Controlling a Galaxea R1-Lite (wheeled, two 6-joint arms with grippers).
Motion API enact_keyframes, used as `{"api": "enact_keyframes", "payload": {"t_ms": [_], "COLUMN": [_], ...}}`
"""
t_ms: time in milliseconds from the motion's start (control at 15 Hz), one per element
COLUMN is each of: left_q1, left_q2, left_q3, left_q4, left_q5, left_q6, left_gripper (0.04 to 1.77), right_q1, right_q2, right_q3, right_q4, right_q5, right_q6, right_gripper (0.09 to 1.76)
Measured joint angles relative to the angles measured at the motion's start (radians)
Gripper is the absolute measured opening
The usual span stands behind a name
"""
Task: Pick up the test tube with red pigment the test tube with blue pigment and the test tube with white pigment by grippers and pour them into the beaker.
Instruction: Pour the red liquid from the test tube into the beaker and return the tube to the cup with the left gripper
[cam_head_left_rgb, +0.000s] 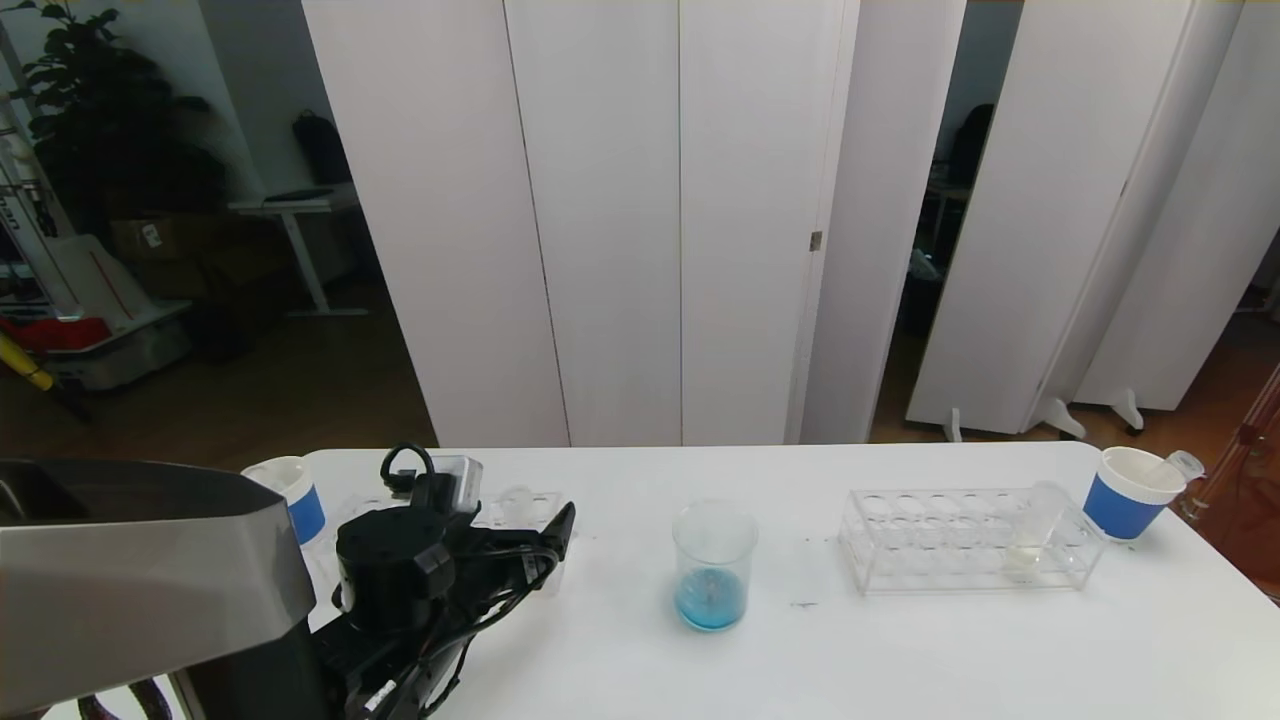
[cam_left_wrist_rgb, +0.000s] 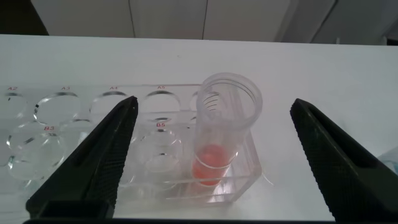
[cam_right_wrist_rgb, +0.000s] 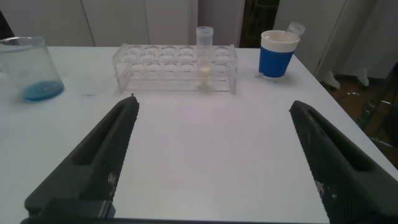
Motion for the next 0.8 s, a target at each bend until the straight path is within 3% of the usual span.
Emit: {"api": "enact_keyframes", "payload": {"t_ms": [800], "left_q1": [0.012], "left_q2": [0.038], "left_q3": [-0.043], "left_q4": [0.0], "left_q5": [0.028], "left_q6": [0.001], "left_gripper": [1.75], "right_q1": [0.0], "right_q2": [0.0], "right_q3": [0.0], "right_q4": [0.0], "right_q5": [0.0], "right_q6": [0.0], "right_gripper": [1.74]}}
